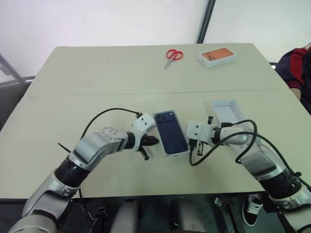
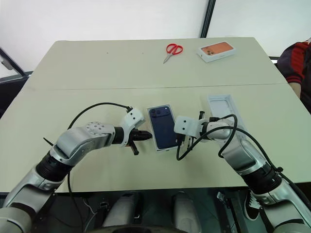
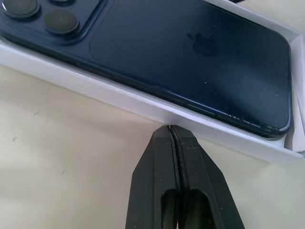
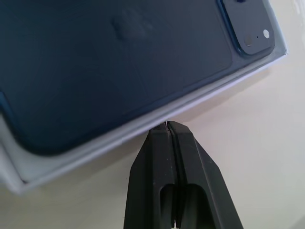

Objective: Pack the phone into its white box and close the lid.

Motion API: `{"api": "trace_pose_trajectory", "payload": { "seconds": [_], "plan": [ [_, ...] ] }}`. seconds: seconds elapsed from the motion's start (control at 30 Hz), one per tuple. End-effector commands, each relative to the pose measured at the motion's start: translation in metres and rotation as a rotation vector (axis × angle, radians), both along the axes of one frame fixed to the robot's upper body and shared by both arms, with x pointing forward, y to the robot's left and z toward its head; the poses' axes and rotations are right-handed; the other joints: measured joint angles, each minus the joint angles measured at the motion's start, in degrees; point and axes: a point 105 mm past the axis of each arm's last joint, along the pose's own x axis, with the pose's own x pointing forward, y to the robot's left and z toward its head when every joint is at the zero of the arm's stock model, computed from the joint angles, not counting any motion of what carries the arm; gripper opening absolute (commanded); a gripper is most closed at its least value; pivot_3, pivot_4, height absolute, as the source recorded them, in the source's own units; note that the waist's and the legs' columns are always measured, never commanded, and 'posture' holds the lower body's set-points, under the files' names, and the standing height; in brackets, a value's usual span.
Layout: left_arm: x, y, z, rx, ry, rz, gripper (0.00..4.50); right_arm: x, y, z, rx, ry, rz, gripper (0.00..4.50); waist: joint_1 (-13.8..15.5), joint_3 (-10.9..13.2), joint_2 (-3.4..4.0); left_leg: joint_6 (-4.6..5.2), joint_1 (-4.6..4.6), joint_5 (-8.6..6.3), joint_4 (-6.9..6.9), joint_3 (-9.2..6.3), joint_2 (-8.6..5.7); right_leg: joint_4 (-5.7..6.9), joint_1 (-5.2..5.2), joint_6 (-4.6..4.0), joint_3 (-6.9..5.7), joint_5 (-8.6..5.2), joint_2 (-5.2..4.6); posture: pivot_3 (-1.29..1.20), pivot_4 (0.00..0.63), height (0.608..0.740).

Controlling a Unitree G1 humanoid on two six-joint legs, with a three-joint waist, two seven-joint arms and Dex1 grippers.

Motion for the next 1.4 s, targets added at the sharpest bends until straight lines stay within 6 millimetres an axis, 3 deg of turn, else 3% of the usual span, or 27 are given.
{"api": "trace_pose_trajectory", "payload": {
  "seconds": [0.03,0.23,0.5,0.63,1.07,1.4],
  "plan": [
    [0.000,-0.013,0.002,-0.004,-0.013,-0.035,0.05,-0.006,0.010,0.011,0.021,-0.040,0.040,0.00,0.0,0.0,0.01,0.01,0.01,0.00,0.02,0.01,0.00,0.00,0.02,0.00,0.00,0.00,-0.02,0.00,0.150,0.740],
    [0.006,-0.036,0.003,-0.035,-0.018,-0.053,0.05,-0.010,0.000,0.018,0.018,-0.043,0.012,0.00,1.0,0.0,0.03,0.05,0.06,-0.03,0.10,-0.05,-0.06,-0.03,0.18,0.01,-0.09,0.00,-0.05,0.00,0.150,0.740],
    [0.000,-0.088,0.009,-0.100,-0.004,-0.196,0.05,-0.018,-0.036,0.026,-0.015,-0.038,-0.091,0.00,1.2,0.0,0.06,0.22,0.03,-0.13,0.34,-0.12,-0.17,-0.10,0.37,0.07,-0.21,-0.04,-0.14,0.00,0.150,0.740],
    [-0.003,-0.101,0.010,-0.108,0.001,-0.245,0.05,-0.019,-0.050,0.028,-0.032,-0.040,-0.140,0.00,1.1,0.0,0.07,0.22,0.04,-0.13,0.33,-0.11,-0.16,-0.08,0.36,0.07,-0.22,-0.04,-0.12,0.00,0.150,0.740],
    [0.004,-0.111,0.010,-0.119,0.005,-0.247,0.05,-0.026,-0.072,0.010,-0.073,0.007,-0.207,0.00,1.2,0.0,0.08,0.22,0.04,-0.13,0.37,-0.11,-0.16,-0.08,0.38,0.09,-0.22,-0.05,-0.13,0.00,0.150,0.740],
    [0.006,-0.109,0.011,-0.124,0.006,-0.232,0.05,-0.023,-0.079,0.010,-0.088,0.002,-0.221,0.00,1.2,0.0,0.08,0.23,0.04,-0.13,0.39,-0.12,-0.15,-0.08,0.41,0.09,-0.22,-0.05,-0.13,0.00,0.150,0.740]
  ]
}}
